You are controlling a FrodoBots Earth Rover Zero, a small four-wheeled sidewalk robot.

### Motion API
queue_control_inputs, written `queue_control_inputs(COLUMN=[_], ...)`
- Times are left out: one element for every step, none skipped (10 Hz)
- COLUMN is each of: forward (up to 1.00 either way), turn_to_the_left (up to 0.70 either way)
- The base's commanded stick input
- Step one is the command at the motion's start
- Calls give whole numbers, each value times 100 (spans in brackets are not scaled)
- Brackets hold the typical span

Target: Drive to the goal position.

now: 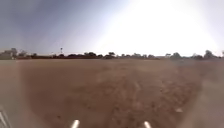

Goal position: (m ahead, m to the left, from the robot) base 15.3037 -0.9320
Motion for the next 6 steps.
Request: queue_control_inputs(forward=[100,100,100,100,100,100], turn_to_the_left=[-38,-38,-38,-36,-21,0])
